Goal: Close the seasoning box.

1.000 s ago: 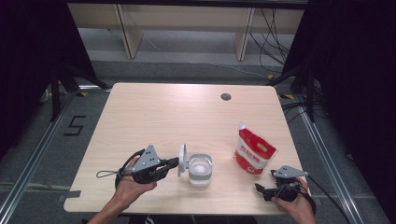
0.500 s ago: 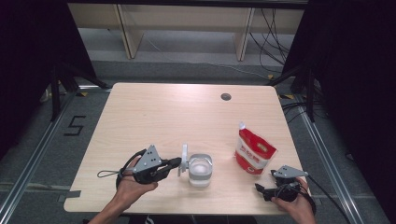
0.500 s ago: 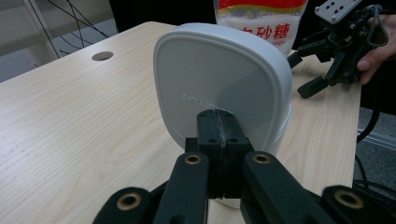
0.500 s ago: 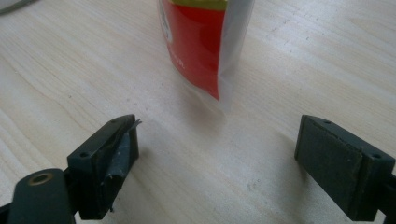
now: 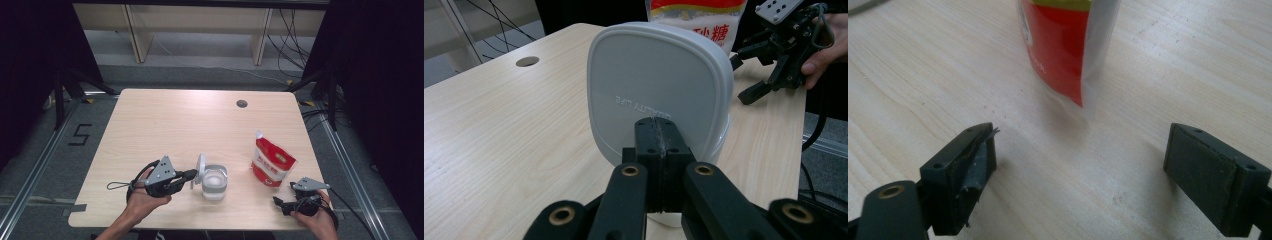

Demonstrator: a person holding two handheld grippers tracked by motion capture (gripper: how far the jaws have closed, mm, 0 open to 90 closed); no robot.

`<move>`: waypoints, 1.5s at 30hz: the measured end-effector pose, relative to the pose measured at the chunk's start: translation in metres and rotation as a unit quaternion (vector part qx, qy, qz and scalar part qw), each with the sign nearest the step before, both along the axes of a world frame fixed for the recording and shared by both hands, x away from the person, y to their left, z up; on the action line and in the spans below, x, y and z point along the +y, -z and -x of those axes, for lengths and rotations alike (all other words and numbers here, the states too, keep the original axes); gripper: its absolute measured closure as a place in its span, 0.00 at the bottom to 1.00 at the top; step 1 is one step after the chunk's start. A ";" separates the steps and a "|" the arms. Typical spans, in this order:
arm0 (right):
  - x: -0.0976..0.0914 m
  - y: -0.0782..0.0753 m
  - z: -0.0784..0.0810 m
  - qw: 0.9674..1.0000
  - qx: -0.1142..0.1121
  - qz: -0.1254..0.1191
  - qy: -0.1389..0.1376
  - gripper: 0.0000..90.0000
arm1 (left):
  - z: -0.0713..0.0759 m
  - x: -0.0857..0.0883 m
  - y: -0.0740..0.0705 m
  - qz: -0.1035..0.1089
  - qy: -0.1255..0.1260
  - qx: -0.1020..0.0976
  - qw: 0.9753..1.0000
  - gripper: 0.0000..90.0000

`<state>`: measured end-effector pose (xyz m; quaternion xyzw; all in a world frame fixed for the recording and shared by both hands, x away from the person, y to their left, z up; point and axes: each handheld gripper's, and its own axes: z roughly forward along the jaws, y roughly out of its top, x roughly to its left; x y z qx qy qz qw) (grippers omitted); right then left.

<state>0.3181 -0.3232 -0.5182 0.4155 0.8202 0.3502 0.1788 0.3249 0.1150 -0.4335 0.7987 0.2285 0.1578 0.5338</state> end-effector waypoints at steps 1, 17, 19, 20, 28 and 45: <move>0.001 0.000 0.001 1.000 0.004 -0.004 0.005 0.16 | 0.000 -0.001 0.000 0.000 0.004 -0.003 1.000 0.99; 0.000 0.000 -0.001 1.000 -0.002 0.001 -0.002 0.16 | -0.003 -0.015 0.001 -0.004 0.022 0.007 1.000 0.95; 0.000 0.000 -0.001 1.000 -0.003 0.001 -0.002 0.16 | -0.004 -0.012 -0.001 0.005 0.020 0.014 1.000 0.87; 0.000 0.000 -0.001 1.000 -0.003 0.001 -0.002 0.16 | -0.004 -0.012 -0.001 0.005 0.020 0.014 1.000 0.83; 0.001 -0.001 0.000 1.000 0.006 -0.004 0.004 0.16 | -0.006 -0.003 -0.005 0.043 0.022 0.039 0.998 0.48; 0.001 -0.001 0.000 1.000 0.009 -0.006 0.004 0.15 | -0.003 0.029 0.005 0.035 -0.012 0.044 0.998 0.30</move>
